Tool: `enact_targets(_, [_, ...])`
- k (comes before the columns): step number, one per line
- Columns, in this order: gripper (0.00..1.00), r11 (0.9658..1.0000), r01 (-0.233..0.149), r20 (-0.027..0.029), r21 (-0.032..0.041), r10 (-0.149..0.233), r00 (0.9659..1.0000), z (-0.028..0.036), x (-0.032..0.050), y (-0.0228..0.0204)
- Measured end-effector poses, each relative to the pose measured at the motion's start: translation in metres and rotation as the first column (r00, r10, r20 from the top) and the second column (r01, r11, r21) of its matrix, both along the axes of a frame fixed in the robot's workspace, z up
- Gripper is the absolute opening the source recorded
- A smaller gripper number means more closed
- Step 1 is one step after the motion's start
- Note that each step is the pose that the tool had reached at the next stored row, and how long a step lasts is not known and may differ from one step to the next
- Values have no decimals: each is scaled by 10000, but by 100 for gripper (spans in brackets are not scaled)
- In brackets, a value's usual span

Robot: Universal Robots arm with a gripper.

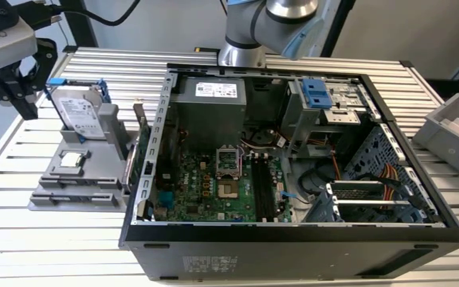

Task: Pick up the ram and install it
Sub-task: 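Pick up the ram and move it above insertion slot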

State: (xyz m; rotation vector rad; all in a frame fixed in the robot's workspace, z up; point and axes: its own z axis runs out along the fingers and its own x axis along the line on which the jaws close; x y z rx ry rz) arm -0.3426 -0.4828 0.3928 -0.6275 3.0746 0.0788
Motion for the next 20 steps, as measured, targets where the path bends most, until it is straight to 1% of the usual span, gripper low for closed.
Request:
enact_targets(3, [0,9995,-326,1,1,326,9995,0,0,0])
enact_targets(5, [0,9985,-550,0,0,550,9985,0,0,0])
enact_targets(8, [0,9961,-886,0,1,886,9961,0,0,0])
enact_targets(10, [0,9938,-1113,1,1,1113,9938,0,0,0])
enact_targets(15, [0,9868,-1619,0,1,1619,9868,0,0,2])
enact_targets(17, [0,9832,-1824,1,0,1824,9832,0,0,2])
enact_targets(20, [0,9768,-2144,0,0,2144,9768,0,0,2])
